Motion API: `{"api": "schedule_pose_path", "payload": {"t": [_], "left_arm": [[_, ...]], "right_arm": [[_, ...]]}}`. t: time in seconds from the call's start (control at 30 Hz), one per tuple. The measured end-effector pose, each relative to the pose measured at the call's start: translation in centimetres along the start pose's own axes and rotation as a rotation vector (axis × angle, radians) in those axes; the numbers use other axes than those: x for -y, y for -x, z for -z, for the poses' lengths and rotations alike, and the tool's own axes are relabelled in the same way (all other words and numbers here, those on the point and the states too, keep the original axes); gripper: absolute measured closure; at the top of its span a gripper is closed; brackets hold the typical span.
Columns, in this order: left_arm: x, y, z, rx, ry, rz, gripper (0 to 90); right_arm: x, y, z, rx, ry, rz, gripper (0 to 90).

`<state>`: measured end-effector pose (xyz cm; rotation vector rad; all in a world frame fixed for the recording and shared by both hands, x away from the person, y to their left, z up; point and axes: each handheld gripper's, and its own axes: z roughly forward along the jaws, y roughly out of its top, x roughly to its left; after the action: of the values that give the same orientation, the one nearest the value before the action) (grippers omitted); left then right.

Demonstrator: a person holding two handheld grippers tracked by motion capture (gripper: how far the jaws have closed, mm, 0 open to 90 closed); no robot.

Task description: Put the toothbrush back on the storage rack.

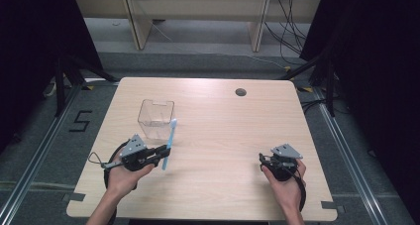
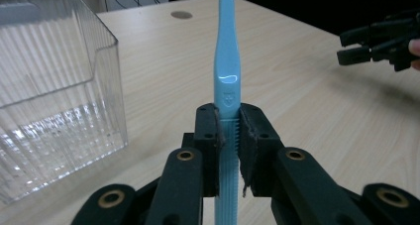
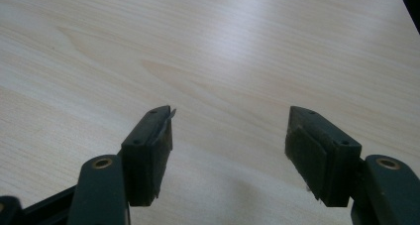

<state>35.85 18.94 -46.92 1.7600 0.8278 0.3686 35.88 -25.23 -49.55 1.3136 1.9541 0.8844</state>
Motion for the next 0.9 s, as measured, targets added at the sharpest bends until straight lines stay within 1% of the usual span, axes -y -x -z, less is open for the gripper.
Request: {"api": "schedule_pose_path", "payload": {"t": [0.03,0.07,0.1,0.13,0.17,0.2,0.23,0.27,0.3,0.33,0.37,0.4,0.47,0.5,0.53,0.57,0.6,0.63,0.7,0.73,0.8,0.83,0.87,0.9], "left_arm": [[0.0,-0.1,0.1,0.013,-0.003,0.001,78.6],[0.0,-0.1,0.2,0.006,-0.001,0.008,78.6],[0.1,-0.2,0.2,0.009,-0.001,0.007,78.6],[0.1,-0.3,0.3,0.008,0.003,0.008,78.6],[0.1,-0.3,0.3,0.014,0.016,0.012,78.5],[0.1,-0.3,0.4,0.008,0.015,0.01,78.6],[0.1,-0.3,0.4,0.007,0.02,0.009,78.6],[0.1,-0.3,0.4,0.008,0.028,0.009,78.6],[0.1,-0.4,0.5,0.003,0.033,0.009,78.6],[0.0,-0.3,0.6,0.0,0.04,0.013,78.6],[0.0,-0.4,0.6,0.005,0.055,0.011,78.6],[0.0,-0.4,0.7,-0.006,0.056,0.009,78.6],[-0.1,-0.4,0.8,-0.009,0.077,0.009,78.6],[-0.2,-0.5,0.8,-0.005,0.098,0.013,78.6],[-0.2,-0.5,0.9,-0.013,0.095,0.012,78.6],[-0.3,-0.5,0.9,-0.01,0.11,0.017,78.6],[-0.4,-0.6,1.1,-0.015,0.112,0.014,78.6],[-0.4,-0.7,1.1,-0.014,0.121,0.019,78.6],[-0.5,-0.8,1.2,-0.015,0.138,0.025,78.6],[-0.6,-0.8,1.3,-0.018,0.14,0.03,78.6],[-0.7,-1.0,1.3,-0.014,0.166,0.034,78.6],[-0.7,-1.1,1.5,-0.02,0.165,0.031,78.6],[-0.8,-1.1,1.5,-0.016,0.18,0.034,78.6],[-0.9,-1.2,1.6,-0.015,0.183,0.032,78.6]], "right_arm": [[0.0,-0.1,0.1,-0.011,-0.007,0.0,35.7],[0.0,-0.2,0.0,-0.003,0.008,0.003,35.7],[0.0,-0.1,-0.1,-0.003,0.021,0.017,35.6],[0.0,-0.1,-0.1,-0.014,0.02,0.019,35.4],[0.1,-0.3,0.1,0.004,0.019,0.006,35.3],[0.2,-0.5,0.1,0.007,0.018,-0.016,35.3],[0.2,-0.5,0.0,0.001,0.026,0.001,35.2],[0.2,-0.2,0.0,0.009,0.038,0.037,35.2],[0.3,-0.5,0.0,-0.001,0.03,-0.001,35.2],[0.3,-0.3,-0.1,-0.013,0.039,0.024,35.2],[0.4,-0.4,-0.1,-0.007,0.042,0.019,35.1],[0.4,-0.4,-0.1,-0.006,0.046,0.02,35.1],[0.4,-0.5,0.0,-0.003,0.059,0.023,34.9],[0.4,-0.5,0.1,-0.004,0.067,0.025,34.8],[0.4,-0.4,0.1,0.002,0.074,0.031,34.6],[0.4,-0.4,0.1,-0.005,0.079,0.037,34.4],[0.4,-0.4,0.1,-0.023,0.076,0.033,34.4],[0.4,-0.4,0.1,-0.025,0.076,0.034,34.4],[0.4,-0.4,0.1,-0.026,0.078,0.03,34.3],[0.4,-0.4,0.1,-0.025,0.077,0.037,34.3],[0.3,-0.4,0.1,-0.022,0.078,0.036,34.3],[0.3,-0.4,0.1,-0.021,0.078,0.036,34.3],[0.2,-0.5,0.2,-0.02,0.081,0.032,34.3],[0.2,-0.6,0.3,-0.01,0.083,0.03,34.3]]}}
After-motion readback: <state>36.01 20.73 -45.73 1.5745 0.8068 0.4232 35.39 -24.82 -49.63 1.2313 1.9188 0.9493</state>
